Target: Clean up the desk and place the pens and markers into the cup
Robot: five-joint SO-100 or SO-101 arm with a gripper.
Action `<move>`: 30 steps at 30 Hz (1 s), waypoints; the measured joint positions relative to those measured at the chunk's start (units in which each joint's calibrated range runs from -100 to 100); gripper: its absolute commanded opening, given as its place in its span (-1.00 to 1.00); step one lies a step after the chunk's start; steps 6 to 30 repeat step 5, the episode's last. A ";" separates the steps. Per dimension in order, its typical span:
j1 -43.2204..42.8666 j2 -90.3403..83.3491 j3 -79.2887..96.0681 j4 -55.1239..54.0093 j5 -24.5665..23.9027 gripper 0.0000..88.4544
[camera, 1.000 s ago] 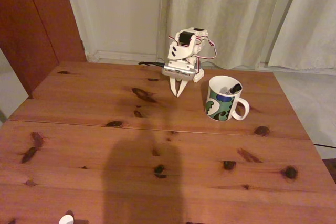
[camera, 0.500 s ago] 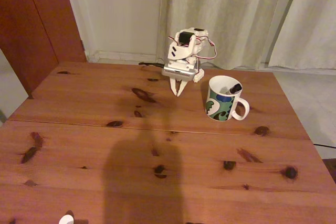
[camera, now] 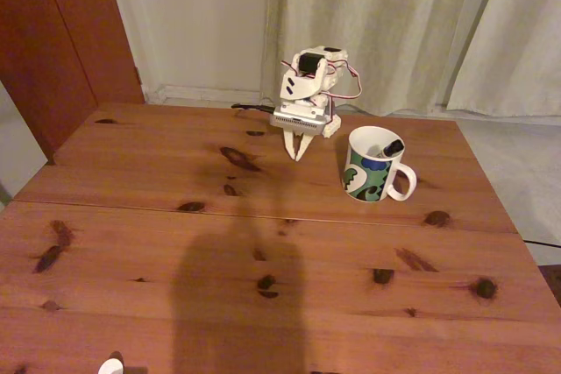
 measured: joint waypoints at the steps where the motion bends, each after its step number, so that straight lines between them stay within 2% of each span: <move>1: 0.00 0.00 0.00 0.00 0.00 -0.98; 30: 0.00 0.00 0.00 0.00 0.00 -0.98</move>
